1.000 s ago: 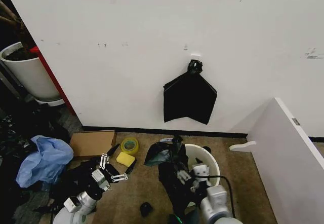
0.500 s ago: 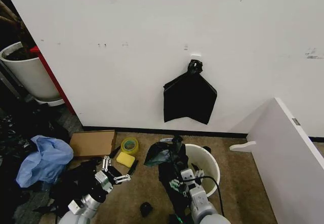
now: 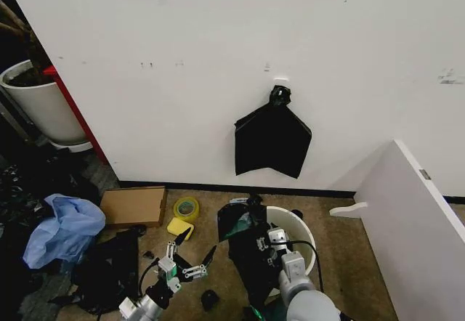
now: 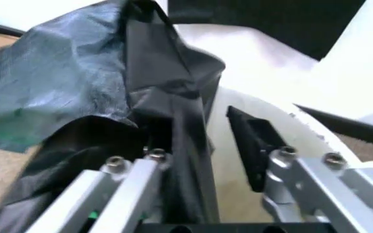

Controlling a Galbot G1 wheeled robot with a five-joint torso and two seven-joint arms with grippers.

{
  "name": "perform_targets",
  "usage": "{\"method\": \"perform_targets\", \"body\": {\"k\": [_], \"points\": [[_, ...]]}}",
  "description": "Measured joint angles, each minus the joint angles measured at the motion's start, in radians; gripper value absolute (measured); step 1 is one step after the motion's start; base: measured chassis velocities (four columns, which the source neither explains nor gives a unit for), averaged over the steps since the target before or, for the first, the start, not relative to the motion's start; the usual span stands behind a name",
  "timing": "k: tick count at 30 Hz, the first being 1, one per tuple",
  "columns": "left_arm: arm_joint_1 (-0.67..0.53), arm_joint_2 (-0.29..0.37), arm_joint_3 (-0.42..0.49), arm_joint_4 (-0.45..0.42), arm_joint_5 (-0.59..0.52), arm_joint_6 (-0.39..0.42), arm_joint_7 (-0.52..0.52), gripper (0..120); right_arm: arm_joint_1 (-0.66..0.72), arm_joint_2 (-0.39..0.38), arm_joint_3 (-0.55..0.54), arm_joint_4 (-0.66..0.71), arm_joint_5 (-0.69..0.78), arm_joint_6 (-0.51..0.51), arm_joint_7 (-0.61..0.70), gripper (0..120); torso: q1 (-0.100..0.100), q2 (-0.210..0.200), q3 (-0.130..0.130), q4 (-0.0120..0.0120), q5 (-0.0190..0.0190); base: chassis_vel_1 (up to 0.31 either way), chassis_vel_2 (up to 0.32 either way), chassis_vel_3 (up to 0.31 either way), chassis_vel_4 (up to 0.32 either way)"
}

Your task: Place the garbage bag over the trash bin.

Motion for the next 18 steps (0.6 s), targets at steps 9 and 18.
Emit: {"method": "perform_targets", "body": {"k": [9, 18], "points": [[-0.031, 0.019, 0.022, -0.047, -0.028, 0.1, -0.124, 100, -0.011, 0.0, 0.033, -0.021, -0.025, 0.016, -0.021, 0, 0.0, 0.0, 0.0, 0.0, -0.0002, 0.0, 0.0, 0.0, 0.0], [-0.004, 0.072, 0.034, -0.16, -0.106, 0.218, -0.247, 100, 0.005, 0.013, 0.043, -0.025, -0.027, 0.016, -0.021, 0, 0.0, 0.0, 0.0, 0.0001, -0.0002, 0.0, 0.0, 0.0, 0.0]]}}
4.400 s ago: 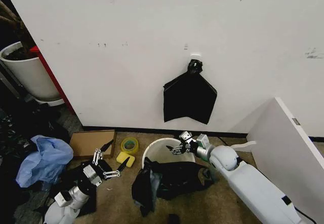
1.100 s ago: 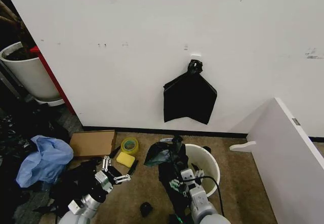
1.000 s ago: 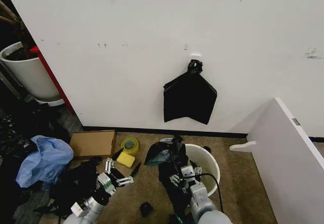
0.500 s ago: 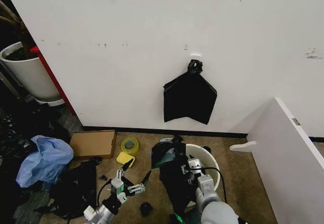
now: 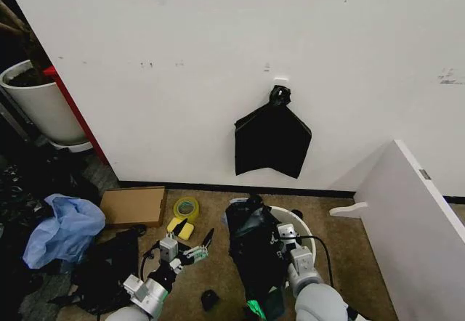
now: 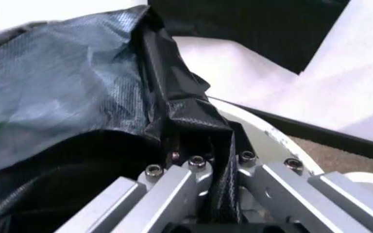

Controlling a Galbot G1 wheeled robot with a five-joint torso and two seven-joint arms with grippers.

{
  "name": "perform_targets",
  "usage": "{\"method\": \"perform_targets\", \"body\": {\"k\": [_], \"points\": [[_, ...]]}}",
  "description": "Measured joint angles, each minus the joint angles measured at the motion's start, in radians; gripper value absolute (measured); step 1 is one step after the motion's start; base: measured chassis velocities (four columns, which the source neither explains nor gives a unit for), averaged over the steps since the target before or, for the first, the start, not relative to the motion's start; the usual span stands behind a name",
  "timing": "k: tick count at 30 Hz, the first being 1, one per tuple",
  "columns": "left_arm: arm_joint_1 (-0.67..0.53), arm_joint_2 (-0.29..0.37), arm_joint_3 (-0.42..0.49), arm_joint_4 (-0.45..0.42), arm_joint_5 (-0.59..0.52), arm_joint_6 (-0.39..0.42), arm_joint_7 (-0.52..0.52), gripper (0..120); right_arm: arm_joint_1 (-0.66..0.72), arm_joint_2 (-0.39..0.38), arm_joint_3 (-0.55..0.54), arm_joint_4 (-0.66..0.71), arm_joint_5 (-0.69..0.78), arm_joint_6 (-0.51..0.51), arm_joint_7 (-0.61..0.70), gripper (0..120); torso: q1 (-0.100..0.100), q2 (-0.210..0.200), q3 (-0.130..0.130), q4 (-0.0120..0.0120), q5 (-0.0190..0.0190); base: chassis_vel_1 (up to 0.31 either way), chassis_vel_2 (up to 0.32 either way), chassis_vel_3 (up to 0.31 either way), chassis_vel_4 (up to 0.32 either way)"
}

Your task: Place the garbage bag over the trash bin.

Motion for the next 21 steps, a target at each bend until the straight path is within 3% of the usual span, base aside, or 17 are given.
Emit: {"method": "perform_targets", "body": {"k": [6, 8, 11, 13, 15, 21], "points": [[0.011, 0.027, 0.036, -0.063, -0.032, 0.074, -0.097, 100, 0.036, 0.012, -0.028, -0.007, 0.004, -0.005, 0.002, 0, 0.0, 0.0, 0.0, 0.0, 0.0001, 0.0, 0.0, 0.0, 0.0], [0.002, 0.02, 0.069, -0.079, -0.033, 0.118, -0.17, 100, 0.05, 0.021, -0.033, -0.01, 0.006, -0.005, 0.002, 0, 0.0, 0.0, 0.0, 0.0, 0.0003, 0.0, 0.0, 0.0, 0.0], [-0.032, 0.007, 0.154, -0.129, -0.04, 0.223, -0.366, 100, 0.065, 0.027, -0.039, -0.007, 0.016, -0.008, 0.004, 0, 0.0, 0.0, 0.0, 0.0001, 0.0001, 0.0, 0.0, 0.0, 0.0], [-0.052, 0.003, 0.187, -0.146, -0.05, 0.265, -0.415, 100, 0.066, 0.022, -0.042, -0.002, 0.021, -0.01, 0.005, 0, 0.0, 0.0, 0.0, 0.0, 0.0003, 0.0, 0.0, 0.0, 0.0], [-0.059, 0.002, 0.198, -0.152, -0.055, 0.28, -0.425, 100, 0.065, 0.019, -0.043, 0.0, 0.022, -0.011, 0.005, 0, 0.0, 0.0, 0.0, 0.0, 0.0002, 0.0, 0.0, 0.0, 0.0], [-0.115, -0.029, 0.278, -0.188, -0.146, 0.432, -0.485, 100, 0.11, 0.005, -0.093, -0.01, 0.04, -0.019, 0.01, 0, 0.0, 0.0, 0.0, -0.0002, 0.0002, 0.0, 0.0, 0.0, 0.0]]}}
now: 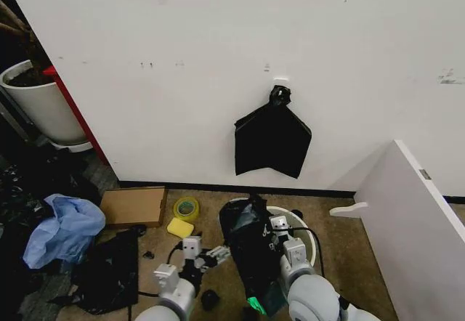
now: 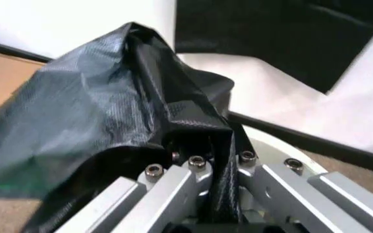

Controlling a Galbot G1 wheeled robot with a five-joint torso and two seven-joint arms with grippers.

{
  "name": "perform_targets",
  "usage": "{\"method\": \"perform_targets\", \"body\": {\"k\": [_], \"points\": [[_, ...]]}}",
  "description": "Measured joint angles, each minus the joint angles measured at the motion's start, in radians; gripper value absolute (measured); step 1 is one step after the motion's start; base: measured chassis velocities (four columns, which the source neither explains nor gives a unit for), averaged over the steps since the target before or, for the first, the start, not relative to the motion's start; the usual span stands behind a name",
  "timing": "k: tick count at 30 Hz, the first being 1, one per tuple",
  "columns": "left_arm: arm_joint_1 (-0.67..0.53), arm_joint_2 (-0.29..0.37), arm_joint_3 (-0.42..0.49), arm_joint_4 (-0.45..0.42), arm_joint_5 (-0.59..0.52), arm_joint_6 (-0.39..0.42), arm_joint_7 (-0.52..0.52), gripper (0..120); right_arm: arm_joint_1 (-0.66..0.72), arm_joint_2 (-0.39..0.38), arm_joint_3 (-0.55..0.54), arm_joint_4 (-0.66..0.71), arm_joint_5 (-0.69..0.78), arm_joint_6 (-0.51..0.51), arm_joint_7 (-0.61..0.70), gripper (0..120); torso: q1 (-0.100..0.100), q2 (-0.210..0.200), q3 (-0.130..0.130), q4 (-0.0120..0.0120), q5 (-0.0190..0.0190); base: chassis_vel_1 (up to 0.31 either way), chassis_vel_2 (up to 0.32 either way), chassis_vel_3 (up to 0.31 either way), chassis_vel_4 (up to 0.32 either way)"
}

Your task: Place the garbage bag over the trash bin.

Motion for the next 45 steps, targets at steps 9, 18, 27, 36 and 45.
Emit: {"method": "perform_targets", "body": {"k": [9, 18, 27, 36, 45], "points": [[-0.076, -0.079, 0.049, 0.061, -0.07, 0.082, -0.085, 100, 0.043, 0.013, -0.044, -0.018, 0.011, -0.008, 0.002, 0, 0.0, 0.0, 0.0, 0.0001, 0.0001, 0.0, 0.0, 0.0, 0.0], [-0.135, -0.219, 0.084, 0.157, -0.117, 0.123, -0.163, 100, 0.029, 0.011, -0.02, -0.015, 0.011, -0.009, 0.007, 0, 0.0, 0.0, 0.0, 0.0001, 0.0, 0.0, 0.0, 0.0, 0.0], [-0.178, -0.304, 0.102, 0.26, -0.095, 0.153, -0.229, 100, 0.023, 0.024, -0.019, -0.026, 0.008, -0.01, 0.01, 0, 0.0, 0.0, 0.0, 0.0003, 0.0001, 0.0, 0.0, 0.0, 0.0], [-0.217, -0.332, 0.112, 0.309, -0.101, 0.163, -0.241, 79, 0.013, 0.02, -0.016, -0.032, 0.0, -0.01, 0.018, 0, 0.0, 0.0, 0.0, 0.0004, 0.0001, 0.0, 0.0, 0.0, 0.0], [-0.224, -0.302, 0.104, 0.308, -0.113, 0.184, -0.253, 47, 0.006, 0.019, -0.018, -0.031, -0.019, -0.009, 0.019, 0, 0.0, 0.0, 0.0, 0.0002, -0.0001, 0.0, 0.0, 0.0, 0.0]]}}
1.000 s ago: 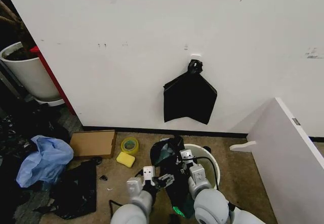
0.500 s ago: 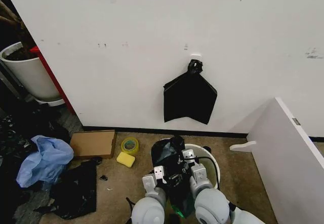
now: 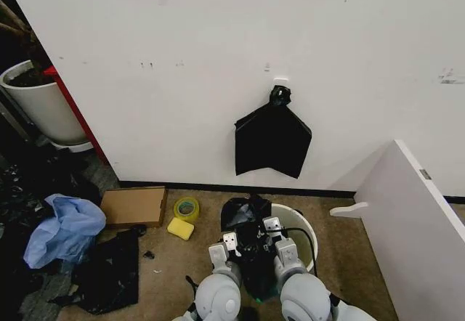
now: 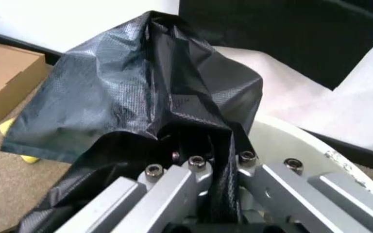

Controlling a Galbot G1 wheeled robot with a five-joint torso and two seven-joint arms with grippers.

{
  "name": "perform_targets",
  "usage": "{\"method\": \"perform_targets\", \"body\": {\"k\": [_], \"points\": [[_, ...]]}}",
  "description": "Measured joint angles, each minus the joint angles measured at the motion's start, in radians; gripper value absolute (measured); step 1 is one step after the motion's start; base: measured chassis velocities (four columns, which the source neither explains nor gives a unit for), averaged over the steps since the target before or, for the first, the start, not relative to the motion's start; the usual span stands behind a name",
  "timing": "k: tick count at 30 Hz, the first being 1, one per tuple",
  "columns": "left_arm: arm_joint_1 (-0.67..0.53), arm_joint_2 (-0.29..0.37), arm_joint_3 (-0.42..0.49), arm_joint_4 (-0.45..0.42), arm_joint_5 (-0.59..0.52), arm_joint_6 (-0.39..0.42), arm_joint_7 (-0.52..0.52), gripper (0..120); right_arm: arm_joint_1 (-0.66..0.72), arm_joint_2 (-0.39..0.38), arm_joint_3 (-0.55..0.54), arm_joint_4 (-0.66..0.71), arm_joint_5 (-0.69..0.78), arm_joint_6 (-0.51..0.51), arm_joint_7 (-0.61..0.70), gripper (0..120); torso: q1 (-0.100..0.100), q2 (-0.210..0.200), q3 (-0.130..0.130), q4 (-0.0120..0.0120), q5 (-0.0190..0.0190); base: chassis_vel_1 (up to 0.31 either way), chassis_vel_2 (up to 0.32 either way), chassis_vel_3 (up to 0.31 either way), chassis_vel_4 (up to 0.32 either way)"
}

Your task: Place the garbage bag over the trash bin.

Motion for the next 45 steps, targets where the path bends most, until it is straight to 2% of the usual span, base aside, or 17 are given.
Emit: {"method": "perform_targets", "body": {"k": [3, 8, 9, 13, 19, 26, 31, 33, 35, 45], "points": [[0.001, 0.006, -0.006, 0.0, -0.004, 0.0, 0.001, 39, 0.0, 0.003, -0.002, -0.001, -0.004, 0.001, 0.0, 0, 0.0, 0.0, 0.0, 0.0, 0.0, 0.0, 0.0, 0.0, 0.0], [0.027, 0.025, -0.034, -0.025, -0.013, -0.008, 0.009, 16, -0.012, 0.012, -0.003, -0.001, -0.029, 0.011, 0.0, 0, 0.0, 0.0, 0.0, 0.0, -0.0001, 0.0, 0.0, 0.0, 0.0], [0.027, 0.025, -0.034, -0.025, -0.013, -0.008, 0.009, 16, -0.012, 0.012, -0.003, -0.001, -0.029, 0.011, 0.0, 0, 0.0, 0.0, 0.0, 0.0, -0.0001, 0.0, 0.0, 0.0, 0.0], [0.074, 0.056, -0.078, -0.069, 0.01, -0.037, 0.056, 1, -0.049, 0.013, 0.009, 0.009, -0.082, 0.065, -0.012, 0, 0.0, 0.0, 0.0, -0.0001, -0.0003, 0.0, 0.0, 0.0, 0.0], [0.125, 0.099, -0.135, -0.134, 0.048, -0.087, 0.14, 1, -0.087, 0.005, 0.03, 0.039, -0.095, 0.116, -0.03, 0, 0.0, 0.0, 0.0, 0.0, -0.0002, 0.0, 0.0, 0.0, 0.0], [0.152, 0.111, -0.175, -0.151, 0.095, -0.112, 0.2, 1, -0.121, 0.005, 0.056, 0.059, -0.103, 0.151, -0.044, 0, 0.0, 0.0, 0.0, 0.0, -0.0002, 0.0, 0.0, 0.0, 0.0], [0.166, 0.111, -0.188, -0.149, 0.156, -0.144, 0.232, 1, -0.163, 0.005, 0.102, 0.075, -0.115, 0.266, -0.093, 0, 0.0, 0.0, 0.0, -0.0001, -0.0001, 0.0, 0.0, 0.0, 0.0], [0.174, 0.112, -0.195, -0.14, 0.198, -0.159, 0.252, 1, -0.188, 0.002, 0.131, 0.119, -0.063, 0.309, -0.104, 0, 0.0, 0.0, 0.0, -0.0001, -0.0002, 0.0, 0.0, 0.0, 0.0], [0.186, 0.117, -0.205, -0.141, 0.223, -0.17, 0.267, 1, -0.201, 0.002, 0.154, 0.152, -0.024, 0.316, -0.099, 0, 0.0, 0.0, 0.0, 0.0, -0.0002, 0.0, 0.0, 0.0, 0.0], [0.248, 0.161, -0.238, -0.197, 0.239, -0.214, 0.303, 1, -0.244, 0.011, 0.224, 0.17, -0.024, 0.268, -0.011, 0, 0.0, 0.0, 0.0, 0.0001, 0.0, 0.0, 0.0, 0.0, 0.0]]}}
